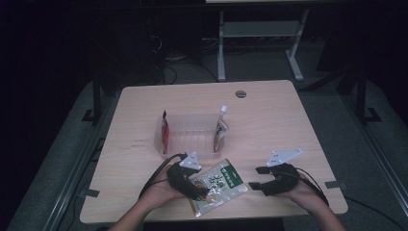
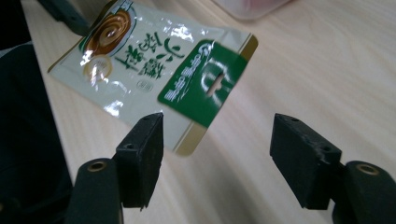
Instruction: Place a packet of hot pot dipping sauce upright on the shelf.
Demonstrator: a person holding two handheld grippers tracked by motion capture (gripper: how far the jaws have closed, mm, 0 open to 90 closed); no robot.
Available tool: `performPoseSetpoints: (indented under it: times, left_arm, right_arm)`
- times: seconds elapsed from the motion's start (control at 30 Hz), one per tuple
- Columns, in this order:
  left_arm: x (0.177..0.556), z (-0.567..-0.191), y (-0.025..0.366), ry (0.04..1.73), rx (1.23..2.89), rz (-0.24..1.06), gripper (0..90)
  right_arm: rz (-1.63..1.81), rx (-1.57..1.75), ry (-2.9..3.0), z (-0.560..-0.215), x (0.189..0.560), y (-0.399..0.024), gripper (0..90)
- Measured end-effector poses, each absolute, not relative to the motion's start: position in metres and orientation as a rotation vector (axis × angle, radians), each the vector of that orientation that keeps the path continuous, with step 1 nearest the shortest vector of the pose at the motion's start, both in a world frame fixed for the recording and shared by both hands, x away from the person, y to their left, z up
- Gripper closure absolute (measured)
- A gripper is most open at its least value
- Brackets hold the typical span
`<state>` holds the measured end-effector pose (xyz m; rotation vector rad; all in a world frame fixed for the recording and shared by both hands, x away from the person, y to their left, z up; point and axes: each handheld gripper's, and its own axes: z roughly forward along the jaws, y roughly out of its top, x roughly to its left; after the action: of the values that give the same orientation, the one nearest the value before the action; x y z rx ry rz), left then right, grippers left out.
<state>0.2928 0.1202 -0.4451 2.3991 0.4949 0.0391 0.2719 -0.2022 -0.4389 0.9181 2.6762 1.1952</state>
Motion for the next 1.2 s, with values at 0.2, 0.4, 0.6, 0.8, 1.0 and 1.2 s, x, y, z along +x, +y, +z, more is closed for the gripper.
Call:
performPoseSetpoints:
  times: [0.2, 0.4, 0.6, 0.8, 1.0, 1.2]
  left_arm:
    - [0.288, -0.457, 0.119, 0.514, 2.439, 0.041, 14.2]
    - [0.286, -0.461, 0.118, 0.503, 2.437, 0.009, 12.5]
    - [0.282, -0.461, 0.118, 0.482, 2.449, 0.036, 13.0]
    - [0.280, -0.460, 0.118, 0.489, 2.446, 0.060, 18.5]
    - [0.285, -0.458, 0.124, 0.507, 2.427, 0.056, 38.1]
    - [0.289, -0.457, 0.128, 0.517, 2.421, 0.048, 54.5]
  right_arm:
    - [1.195, 0.928, 2.668, -0.441, 0.270, -0.206, 32.1]
    - [1.184, 0.919, 2.674, -0.444, 0.272, -0.205, 31.9]
    - [1.180, 0.922, 2.676, -0.444, 0.273, -0.206, 32.0]
    - [1.169, 0.919, 2.683, -0.444, 0.272, -0.204, 32.0]
    - [1.178, 0.921, 2.679, -0.445, 0.273, -0.205, 32.2]
    - [1.176, 0.909, 2.685, -0.445, 0.273, -0.203, 32.4]
